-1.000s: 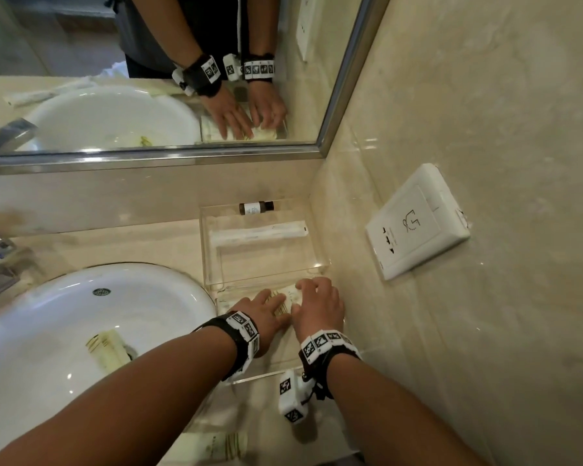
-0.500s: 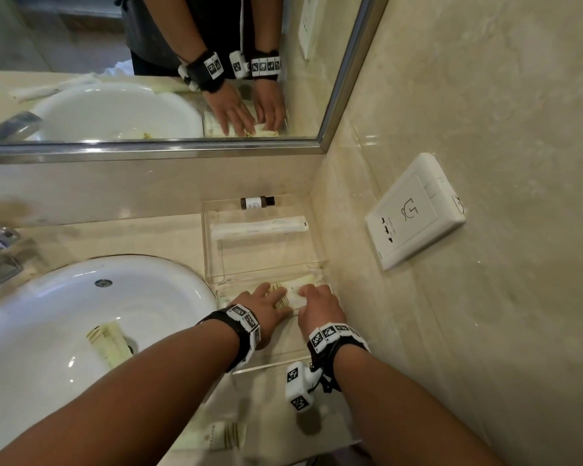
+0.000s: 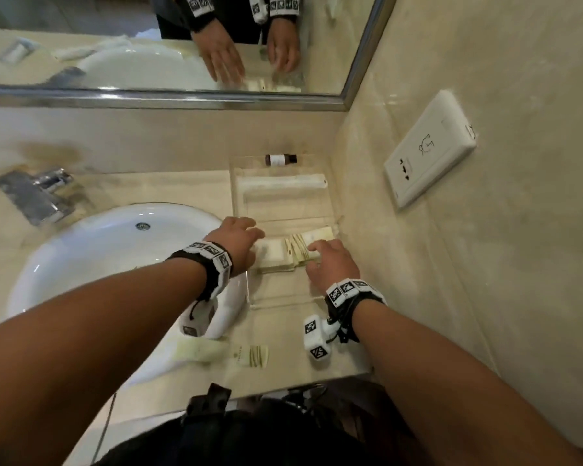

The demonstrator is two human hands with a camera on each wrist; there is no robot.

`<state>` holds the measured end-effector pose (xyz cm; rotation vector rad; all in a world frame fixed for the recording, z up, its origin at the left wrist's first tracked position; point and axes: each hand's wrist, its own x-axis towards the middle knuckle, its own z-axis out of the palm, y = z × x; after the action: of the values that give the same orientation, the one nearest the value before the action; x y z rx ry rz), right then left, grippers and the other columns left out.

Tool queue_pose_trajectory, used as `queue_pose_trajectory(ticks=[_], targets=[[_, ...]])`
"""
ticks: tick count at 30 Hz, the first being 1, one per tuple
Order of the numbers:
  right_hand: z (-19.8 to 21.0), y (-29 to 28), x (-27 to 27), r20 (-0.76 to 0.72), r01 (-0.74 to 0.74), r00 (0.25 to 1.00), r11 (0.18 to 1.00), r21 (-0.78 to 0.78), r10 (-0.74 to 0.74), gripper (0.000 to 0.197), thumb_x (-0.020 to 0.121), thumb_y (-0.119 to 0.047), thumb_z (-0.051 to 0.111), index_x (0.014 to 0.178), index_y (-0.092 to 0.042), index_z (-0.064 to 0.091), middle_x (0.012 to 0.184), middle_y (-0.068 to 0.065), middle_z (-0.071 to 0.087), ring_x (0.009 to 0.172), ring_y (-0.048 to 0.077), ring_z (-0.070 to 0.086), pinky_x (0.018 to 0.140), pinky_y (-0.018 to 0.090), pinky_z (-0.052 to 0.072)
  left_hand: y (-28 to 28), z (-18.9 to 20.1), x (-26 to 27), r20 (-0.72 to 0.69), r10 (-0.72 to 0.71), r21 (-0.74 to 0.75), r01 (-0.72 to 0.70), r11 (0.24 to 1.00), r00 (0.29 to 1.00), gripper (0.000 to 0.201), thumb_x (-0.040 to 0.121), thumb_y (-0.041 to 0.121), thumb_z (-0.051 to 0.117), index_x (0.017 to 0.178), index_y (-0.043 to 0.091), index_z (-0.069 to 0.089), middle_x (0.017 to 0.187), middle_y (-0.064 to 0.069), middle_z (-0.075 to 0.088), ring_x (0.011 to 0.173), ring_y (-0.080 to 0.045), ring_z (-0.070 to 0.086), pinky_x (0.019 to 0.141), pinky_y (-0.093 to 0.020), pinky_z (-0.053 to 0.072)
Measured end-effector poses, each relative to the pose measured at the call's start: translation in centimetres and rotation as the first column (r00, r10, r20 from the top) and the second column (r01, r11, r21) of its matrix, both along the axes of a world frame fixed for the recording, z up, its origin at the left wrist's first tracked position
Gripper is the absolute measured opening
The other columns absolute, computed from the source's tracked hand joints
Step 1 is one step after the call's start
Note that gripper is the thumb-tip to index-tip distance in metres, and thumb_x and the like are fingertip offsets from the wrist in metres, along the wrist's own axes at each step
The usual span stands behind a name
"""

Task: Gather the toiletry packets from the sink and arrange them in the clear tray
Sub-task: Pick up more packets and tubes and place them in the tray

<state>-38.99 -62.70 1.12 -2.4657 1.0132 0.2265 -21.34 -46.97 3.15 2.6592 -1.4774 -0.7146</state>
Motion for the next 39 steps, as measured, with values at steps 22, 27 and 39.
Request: queue_pose_trajectory(ticks=[22,27,39], targets=[[5.6,21.0,5.8,-0.126,-0.439,0.894,0.897,-0.056,0.430,0.034,0.091,-0.034,0.056,0.124,-0.033,0.058,0.136,0.000,0.045,0.120,0.022,0.051,0.094,0.033,0.045,33.0,6.6,3.3,-0.089,0.771,-0.254,-0.763,0.594,0.630,0.024,0.091,0.022,0.054,0.113,0.024,0.063,0.113,-0.006,0.064,0.100,-0.028,0.061,0.085,-0.035,0.049],[5.3,24.9,7.2,-0.164,-0.515,0.850,0.856,-0.053,0.501,0.031,0.091,-0.034,0.058,0.122,-0.032,0.060,0.136,0.000,0.045,0.115,0.020,0.055,0.094,0.033,0.049,38.9,6.7,2.2,-0.089,0.836,-0.260,-0.823,0.506,0.542,0.021,0.092,0.023,0.055,0.110,0.020,0.065,0.109,-0.006,0.068,0.099,-0.029,0.062,0.079,-0.033,0.047],[4.9,33.4,12.7,-0.157,-0.719,0.688,0.695,-0.013,0.708,0.029,0.091,-0.034,0.058,0.120,-0.034,0.062,0.140,-0.001,0.044,0.118,0.020,0.055,0.095,0.030,0.045,48.2,6.3,0.0,-0.101,0.945,-0.192,-0.938,0.289,0.312,0.021,0.092,0.023,0.050,0.076,0.015,0.061,0.076,-0.008,0.067,0.069,-0.028,0.061,0.065,-0.033,0.050]])
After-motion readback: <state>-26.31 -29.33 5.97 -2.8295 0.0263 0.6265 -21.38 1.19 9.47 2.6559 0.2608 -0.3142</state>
